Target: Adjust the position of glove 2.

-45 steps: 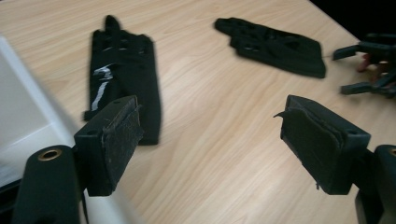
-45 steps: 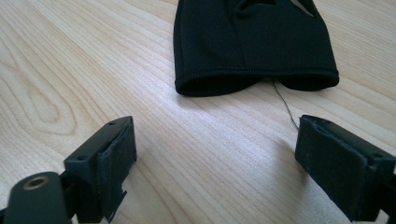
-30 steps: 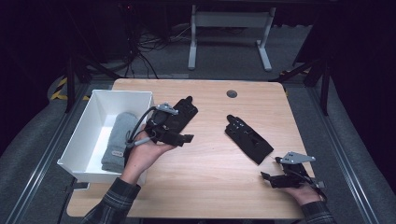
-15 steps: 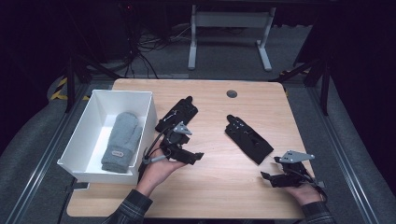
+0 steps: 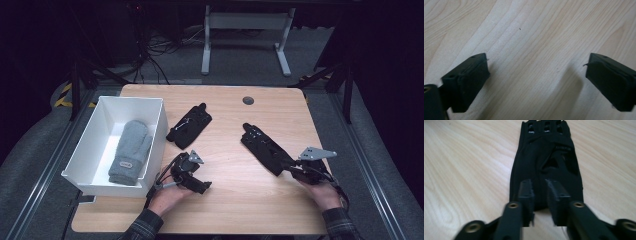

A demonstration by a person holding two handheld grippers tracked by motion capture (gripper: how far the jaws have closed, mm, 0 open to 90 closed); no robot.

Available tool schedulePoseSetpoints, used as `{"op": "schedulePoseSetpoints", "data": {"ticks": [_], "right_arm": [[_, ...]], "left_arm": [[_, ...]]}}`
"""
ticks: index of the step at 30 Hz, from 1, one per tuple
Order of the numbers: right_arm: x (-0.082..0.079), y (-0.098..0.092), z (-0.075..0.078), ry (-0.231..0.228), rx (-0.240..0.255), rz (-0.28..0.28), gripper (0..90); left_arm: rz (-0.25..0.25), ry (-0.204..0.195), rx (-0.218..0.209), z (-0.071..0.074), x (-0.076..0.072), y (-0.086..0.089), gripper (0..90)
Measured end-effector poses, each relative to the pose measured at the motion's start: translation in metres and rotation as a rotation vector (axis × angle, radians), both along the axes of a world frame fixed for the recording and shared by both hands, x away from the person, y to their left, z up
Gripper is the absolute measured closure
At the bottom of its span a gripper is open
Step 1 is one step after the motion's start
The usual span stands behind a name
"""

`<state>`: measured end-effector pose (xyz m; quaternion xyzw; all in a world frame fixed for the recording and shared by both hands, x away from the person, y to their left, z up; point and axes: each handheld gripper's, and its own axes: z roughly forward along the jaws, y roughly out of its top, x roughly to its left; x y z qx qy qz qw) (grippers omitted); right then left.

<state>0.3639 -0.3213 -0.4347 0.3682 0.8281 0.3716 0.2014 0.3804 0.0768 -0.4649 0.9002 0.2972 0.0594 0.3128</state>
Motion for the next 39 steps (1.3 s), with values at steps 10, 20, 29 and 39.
{"op": "schedulePoseSetpoints", "data": {"ticks": [10,20,29,39], "right_arm": [[0.038,0.007,-0.004,0.026,-0.001,0.014,90.0],[0.06,0.017,-0.017,0.054,-0.061,0.014,90.0],[0.052,0.016,-0.016,0.068,-0.07,0.02,90.0],[0.028,0.02,-0.015,0.09,-0.064,0.059,90.0]], "left_arm": [[-0.023,-0.079,-0.01,-0.008,-0.006,0.005,0.0],[-0.035,-0.116,-0.056,-0.013,-0.008,0.009,0.0],[-0.036,-0.115,-0.057,-0.013,-0.008,0.009,0.1],[-0.036,-0.115,-0.057,-0.013,-0.008,0.009,0.2]]}}
